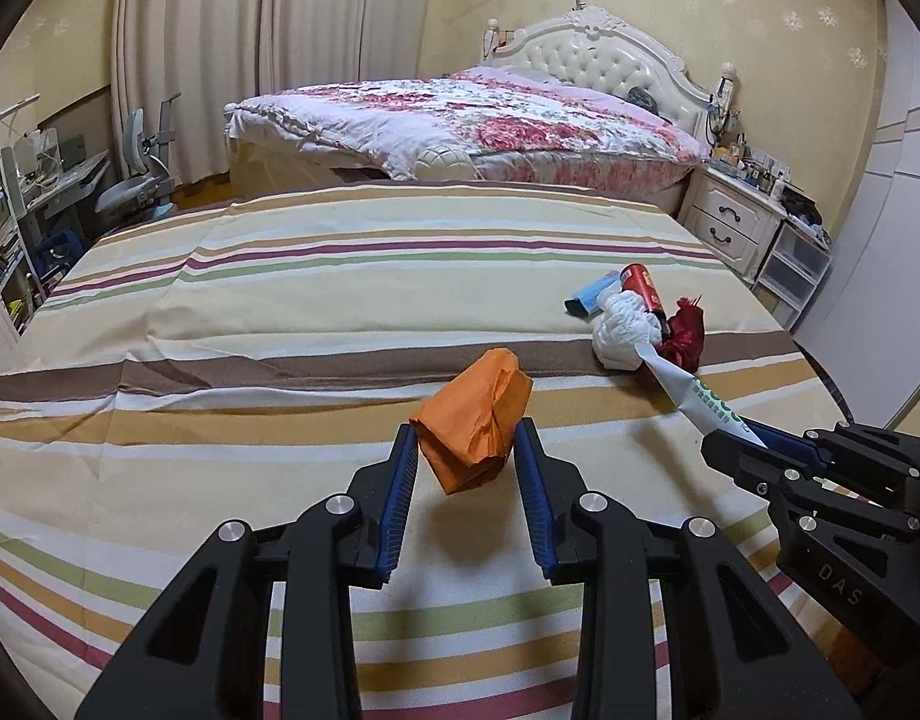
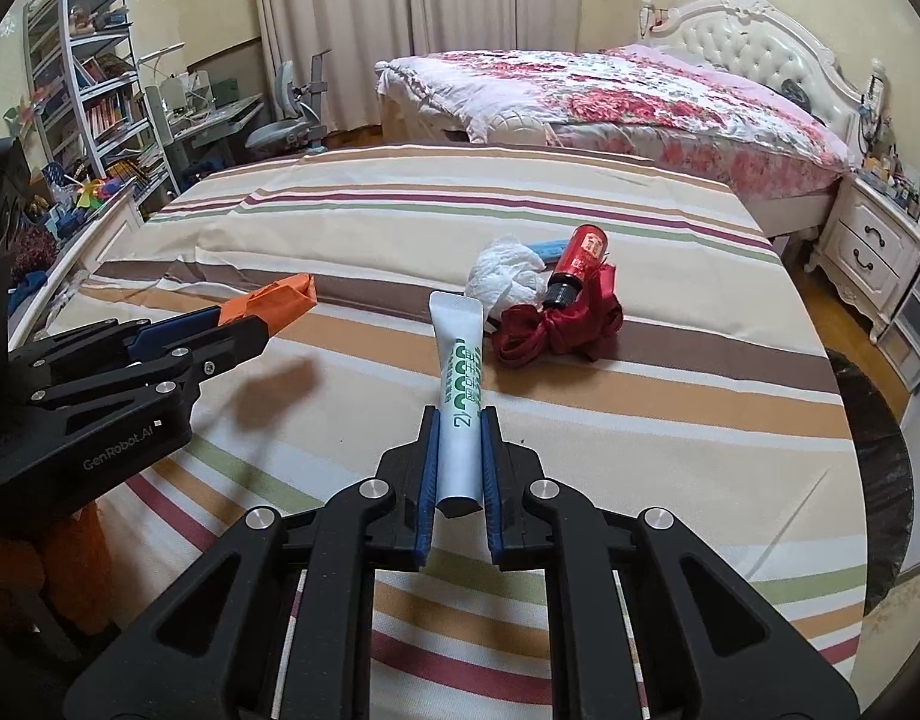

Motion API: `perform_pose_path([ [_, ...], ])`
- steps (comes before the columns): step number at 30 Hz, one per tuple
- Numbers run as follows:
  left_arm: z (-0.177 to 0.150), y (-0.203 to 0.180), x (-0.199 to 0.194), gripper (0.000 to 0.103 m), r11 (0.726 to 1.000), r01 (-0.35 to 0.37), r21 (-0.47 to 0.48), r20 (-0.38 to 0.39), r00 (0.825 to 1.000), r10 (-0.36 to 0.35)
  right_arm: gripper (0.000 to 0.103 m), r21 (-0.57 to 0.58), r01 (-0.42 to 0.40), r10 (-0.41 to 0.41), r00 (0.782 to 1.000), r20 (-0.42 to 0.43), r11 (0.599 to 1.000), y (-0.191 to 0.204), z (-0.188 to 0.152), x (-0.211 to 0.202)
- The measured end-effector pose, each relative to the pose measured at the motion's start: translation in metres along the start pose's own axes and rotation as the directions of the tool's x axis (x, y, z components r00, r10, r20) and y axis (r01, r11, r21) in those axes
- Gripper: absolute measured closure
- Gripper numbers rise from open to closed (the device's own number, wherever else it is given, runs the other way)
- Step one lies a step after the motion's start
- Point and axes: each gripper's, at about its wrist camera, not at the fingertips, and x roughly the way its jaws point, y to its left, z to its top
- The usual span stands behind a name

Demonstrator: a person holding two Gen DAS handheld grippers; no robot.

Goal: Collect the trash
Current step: 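Carry the tube and orange cloth to the bin and open both tools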

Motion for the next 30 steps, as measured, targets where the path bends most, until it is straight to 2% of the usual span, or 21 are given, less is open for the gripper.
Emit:
perform_pose_path([
  [7, 0.012, -0.025, -0.008, 0.069, 0.999, 0.036, 0.025, 0.049, 0.998, -0.037, 0.09, 0.067, 0.051, -0.054, 0.997, 0.047, 0.996, -0.026, 0.004, -0.019],
  [15, 0.026, -0.077, -0.001, 0.069, 0.99, 0.091, 0.109, 0.066, 0.993, -0.099, 0.09, 0.159, 0.158, -0.172, 0.982, 0.079, 0.975, -0.071, 0.001, -0.035],
  [22, 0.038, -0.124, 0.009, 0.069, 0.976, 0.138, 0.166, 0.073, 0.986, -0.152, 0.09, 0.234, 0.265, -0.294, 0.95, 0.102, 0.935, -0.114, -0.003, -0.052],
  [30, 0.052, -0.182, 0.03, 0.069, 0.954, 0.184, 0.236, 0.065, 0.977, -0.204, 0.09, 0.302, 0.378, -0.424, 0.9, 0.103, 0.875, -0.167, -0.015, -0.069],
])
